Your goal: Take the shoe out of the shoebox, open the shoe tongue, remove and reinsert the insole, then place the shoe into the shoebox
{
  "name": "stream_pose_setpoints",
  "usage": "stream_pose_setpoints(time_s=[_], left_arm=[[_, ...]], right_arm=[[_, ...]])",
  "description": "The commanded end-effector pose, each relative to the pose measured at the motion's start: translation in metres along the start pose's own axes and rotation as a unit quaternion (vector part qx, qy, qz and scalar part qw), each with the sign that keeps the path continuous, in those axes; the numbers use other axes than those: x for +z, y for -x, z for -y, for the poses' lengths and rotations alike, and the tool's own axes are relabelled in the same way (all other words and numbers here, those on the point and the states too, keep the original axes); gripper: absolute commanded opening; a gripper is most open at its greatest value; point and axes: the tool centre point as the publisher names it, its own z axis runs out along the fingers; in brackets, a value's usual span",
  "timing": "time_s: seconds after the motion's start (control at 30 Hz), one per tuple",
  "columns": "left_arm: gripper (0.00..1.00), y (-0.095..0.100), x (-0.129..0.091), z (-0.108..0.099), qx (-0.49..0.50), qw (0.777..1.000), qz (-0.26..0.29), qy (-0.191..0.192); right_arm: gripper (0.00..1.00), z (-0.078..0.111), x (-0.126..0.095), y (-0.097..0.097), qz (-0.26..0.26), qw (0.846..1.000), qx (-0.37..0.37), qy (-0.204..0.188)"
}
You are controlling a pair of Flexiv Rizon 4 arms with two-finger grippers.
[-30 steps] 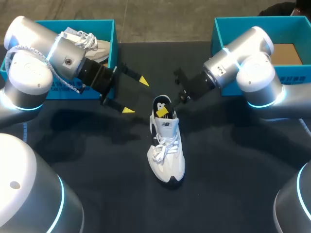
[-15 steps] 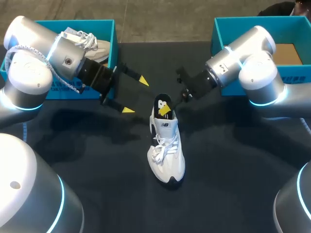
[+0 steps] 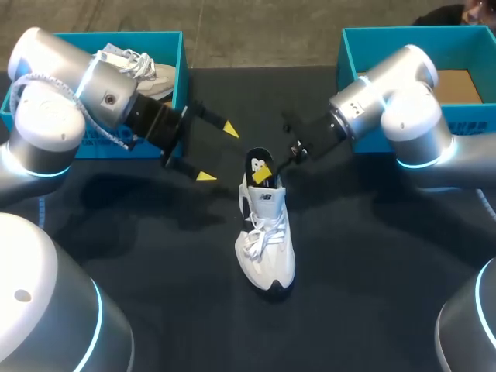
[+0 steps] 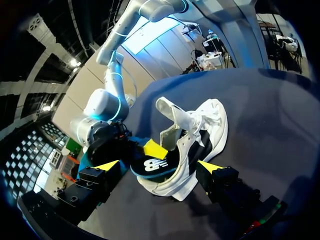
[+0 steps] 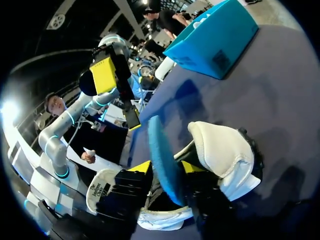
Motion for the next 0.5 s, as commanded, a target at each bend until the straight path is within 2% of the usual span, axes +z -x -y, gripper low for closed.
stream_pose_setpoints(time_s=[0.03, 0.27, 0.5], left_arm=[[1.0, 0.0056, -0.0006, -0.0033, 0.005, 1.0, -0.007, -0.005], [1.0, 0.0057, -0.0007, -0.0046, 0.01, 1.0, -0.008, -0.011], [1.0, 0.0008, 0.0003, -0.0046, 0.009, 1.0, -0.005, -0.013]], right_arm=[[0.45, 0.0056, 0.0038, 0.0019, 0.004, 1.0, 0.003, -0.001], [0.5, 0.0059, 0.0015, -0.0041, 0.012, 0.999, 0.012, -0.033], [0.49, 0.0106, 0.0038, -0.0036, 0.017, 0.998, 0.023, -0.055]])
